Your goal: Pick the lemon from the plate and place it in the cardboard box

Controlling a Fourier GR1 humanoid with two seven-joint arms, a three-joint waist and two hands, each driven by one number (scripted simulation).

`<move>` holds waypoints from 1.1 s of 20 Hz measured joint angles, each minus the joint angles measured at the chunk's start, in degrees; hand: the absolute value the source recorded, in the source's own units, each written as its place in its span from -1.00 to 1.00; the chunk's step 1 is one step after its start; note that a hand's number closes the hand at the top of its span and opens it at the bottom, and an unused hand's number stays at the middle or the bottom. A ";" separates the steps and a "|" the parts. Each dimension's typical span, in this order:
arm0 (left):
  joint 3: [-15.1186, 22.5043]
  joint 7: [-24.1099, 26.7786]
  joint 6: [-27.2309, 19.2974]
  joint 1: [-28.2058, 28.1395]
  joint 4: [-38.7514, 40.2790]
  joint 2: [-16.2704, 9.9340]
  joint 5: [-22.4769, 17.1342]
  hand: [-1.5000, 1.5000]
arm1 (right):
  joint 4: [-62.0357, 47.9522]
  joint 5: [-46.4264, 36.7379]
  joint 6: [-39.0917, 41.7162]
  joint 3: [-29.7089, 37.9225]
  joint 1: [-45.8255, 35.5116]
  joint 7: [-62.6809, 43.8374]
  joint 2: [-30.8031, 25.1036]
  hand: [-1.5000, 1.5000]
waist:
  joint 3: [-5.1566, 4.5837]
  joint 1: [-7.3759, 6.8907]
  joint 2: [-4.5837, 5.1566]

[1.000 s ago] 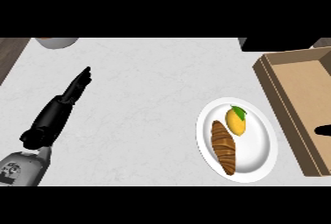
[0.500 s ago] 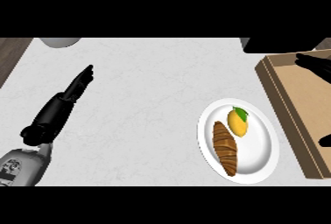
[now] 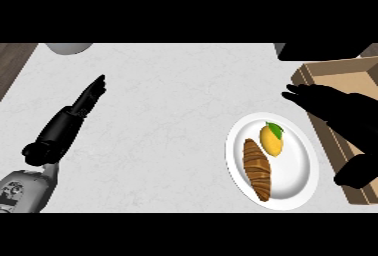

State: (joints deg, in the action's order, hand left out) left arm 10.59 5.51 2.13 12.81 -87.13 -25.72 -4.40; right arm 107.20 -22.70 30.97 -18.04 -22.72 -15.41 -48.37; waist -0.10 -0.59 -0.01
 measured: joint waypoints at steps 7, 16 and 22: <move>-1.34 -0.21 0.81 0.18 0.00 1.66 1.76 0.00 | 1.76 -2.57 7.30 -3.95 -2.54 -13.23 8.91 -1.00 | 0.05 0.30 -0.02; -3.65 -0.86 2.75 0.93 0.63 4.13 4.04 0.00 | -1.82 -13.22 7.93 -7.19 -1.40 -15.38 17.27 -1.00 | 0.09 0.41 0.01; -5.60 0.08 4.77 -0.10 0.48 5.23 5.55 0.00 | -3.96 -19.54 7.57 -5.95 -0.11 -12.03 19.63 -1.00 | 0.10 0.47 0.01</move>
State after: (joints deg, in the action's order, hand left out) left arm 4.99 5.59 6.89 12.71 -86.64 -20.49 1.15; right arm 103.23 -42.24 38.54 -23.99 -22.83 -27.44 -28.74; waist 0.00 -0.13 0.00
